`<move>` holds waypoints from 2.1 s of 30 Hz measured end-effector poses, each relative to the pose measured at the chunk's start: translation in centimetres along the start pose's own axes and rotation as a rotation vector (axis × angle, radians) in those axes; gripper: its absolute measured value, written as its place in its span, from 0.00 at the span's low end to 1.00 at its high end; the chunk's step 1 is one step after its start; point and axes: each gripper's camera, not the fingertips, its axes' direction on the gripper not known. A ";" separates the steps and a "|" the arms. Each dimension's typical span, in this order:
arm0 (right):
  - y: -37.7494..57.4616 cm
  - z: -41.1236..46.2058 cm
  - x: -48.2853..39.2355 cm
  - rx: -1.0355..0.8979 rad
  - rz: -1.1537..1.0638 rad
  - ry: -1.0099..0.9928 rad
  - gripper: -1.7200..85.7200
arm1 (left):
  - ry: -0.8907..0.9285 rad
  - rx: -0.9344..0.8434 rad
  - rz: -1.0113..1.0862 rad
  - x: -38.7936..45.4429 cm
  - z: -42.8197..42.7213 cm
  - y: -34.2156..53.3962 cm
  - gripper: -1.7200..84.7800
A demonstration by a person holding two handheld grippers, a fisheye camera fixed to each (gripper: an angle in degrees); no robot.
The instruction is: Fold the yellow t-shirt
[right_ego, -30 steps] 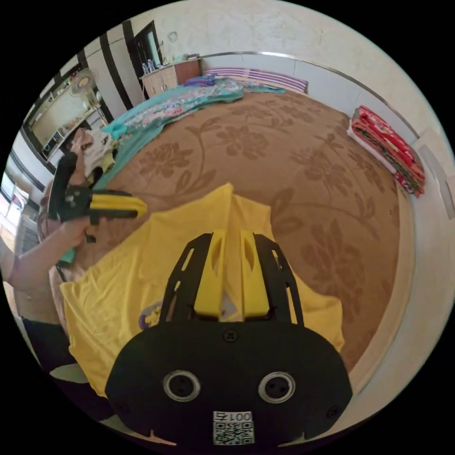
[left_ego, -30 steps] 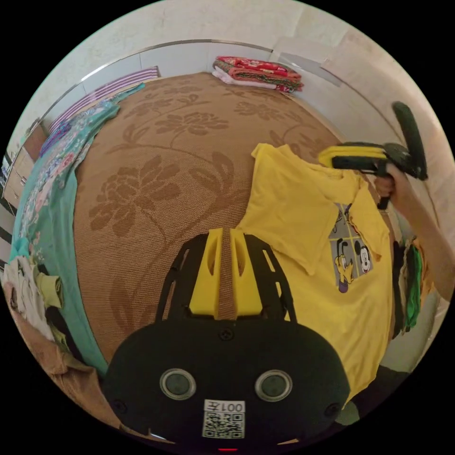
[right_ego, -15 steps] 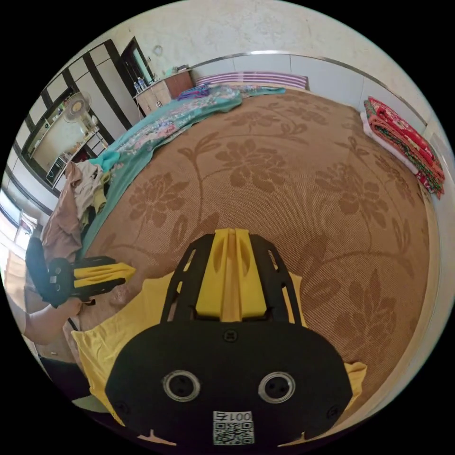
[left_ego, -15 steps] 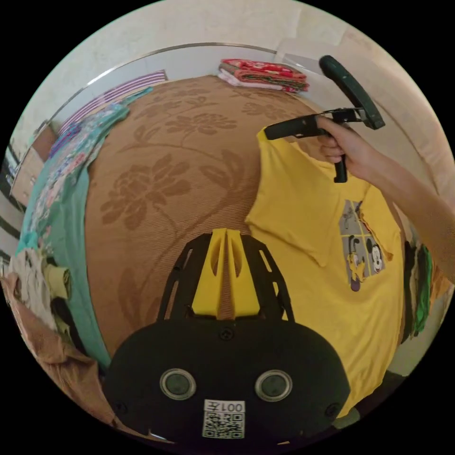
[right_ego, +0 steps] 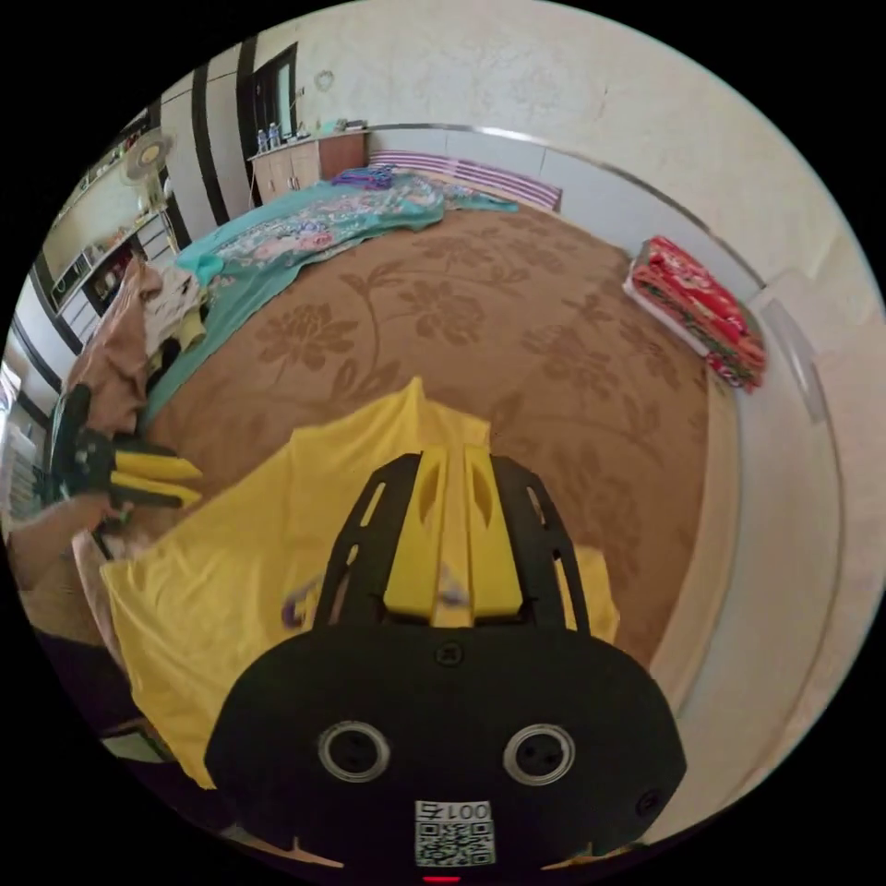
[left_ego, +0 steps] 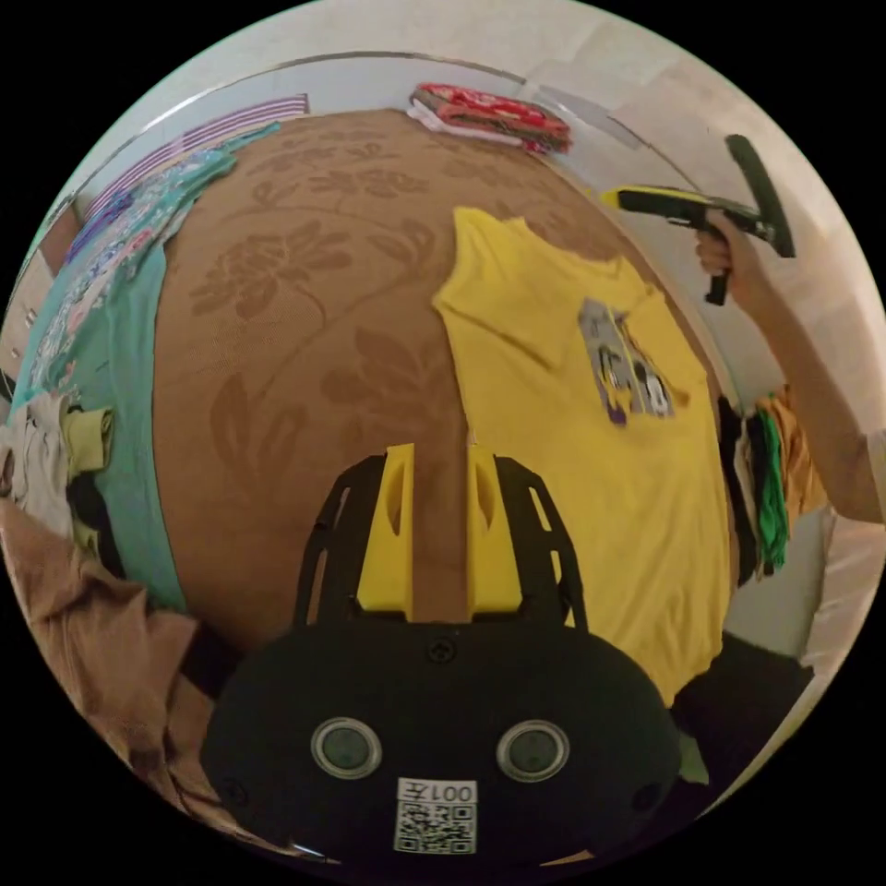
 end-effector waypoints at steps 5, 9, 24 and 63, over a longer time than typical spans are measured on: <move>19.3 -5.4 -8.5 -0.217 0.097 0.036 0.05 | 0.043 -0.192 0.089 2.3 1.0 6.2 0.09; 32.4 -6.1 -14.4 -0.511 0.343 -0.013 0.10 | 0.052 -0.343 0.115 2.1 2.0 10.1 0.11; 59.3 -4.4 -23.3 -0.429 0.889 -0.246 0.14 | 0.170 -0.415 0.120 -1.7 7.1 13.0 0.09; 99.1 -0.8 -20.7 -0.105 0.935 -0.713 0.04 | 0.212 -0.461 0.147 -10.6 12.0 17.7 0.01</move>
